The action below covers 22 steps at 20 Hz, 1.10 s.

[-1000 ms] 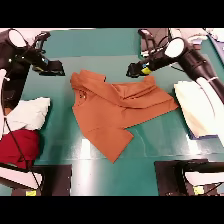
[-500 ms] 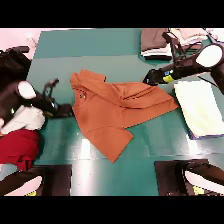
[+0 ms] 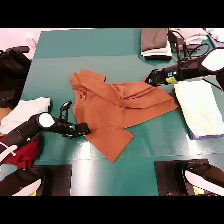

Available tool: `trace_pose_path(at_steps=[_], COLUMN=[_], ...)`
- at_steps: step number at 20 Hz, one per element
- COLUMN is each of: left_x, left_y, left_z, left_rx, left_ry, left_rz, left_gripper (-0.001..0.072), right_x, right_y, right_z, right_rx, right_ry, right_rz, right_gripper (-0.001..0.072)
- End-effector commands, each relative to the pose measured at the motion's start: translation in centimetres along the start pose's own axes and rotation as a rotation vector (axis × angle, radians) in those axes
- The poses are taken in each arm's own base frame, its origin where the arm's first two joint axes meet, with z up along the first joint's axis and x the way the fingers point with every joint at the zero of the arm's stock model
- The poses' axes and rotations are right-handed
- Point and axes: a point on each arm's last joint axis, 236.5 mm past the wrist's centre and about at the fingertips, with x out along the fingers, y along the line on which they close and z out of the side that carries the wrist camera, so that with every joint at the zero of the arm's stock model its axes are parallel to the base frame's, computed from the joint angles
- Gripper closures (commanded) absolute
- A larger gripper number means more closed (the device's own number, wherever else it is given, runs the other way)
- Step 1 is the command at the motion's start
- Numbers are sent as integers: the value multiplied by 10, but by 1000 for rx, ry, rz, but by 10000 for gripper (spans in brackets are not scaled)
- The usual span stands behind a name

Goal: Fold the shirts.

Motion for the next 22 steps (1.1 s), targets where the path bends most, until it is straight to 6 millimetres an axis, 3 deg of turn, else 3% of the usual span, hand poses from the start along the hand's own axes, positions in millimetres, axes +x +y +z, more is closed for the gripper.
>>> trace_pose_path(at_steps=[1,2,4,6,8,10,12,16,19,21,22], left_x=[1,-7,-35,-77,-121,-146,-149,-147,-147,-146,-146], left_y=[-16,-17,-7,16,34,38,37,36,34,34,34], left_z=[23,32,53,78,99,110,111,111,110,110,110], left_rx=[-35,-25,5,43,48,56,70,64,61,61,61], left_ry=[-106,-126,-170,-246,-345,-402,-404,-398,-397,-397,-396], left_rz=[-49,-50,-9,79,145,168,171,162,155,155,155], left_gripper=[610,683,684,685,685,685,684,685,684,684,684], right_x=[-1,-2,-7,-9,-7,-1,5,29,53,61,63], right_y=[-2,-6,-22,-47,-80,-112,-138,-147,-121,-119,-119], right_z=[-3,-10,-32,-57,-91,-130,-171,-231,-231,-226,-228], right_rx=[2,13,25,78,181,311,444,554,601,617,604], right_ry=[12,42,133,190,229,266,323,455,444,423,434], right_rz=[-3,-8,-22,-47,-87,-122,-141,-101,59,88,81], right_gripper=[306,306,306,306,306,306,304,304,305,307,343])
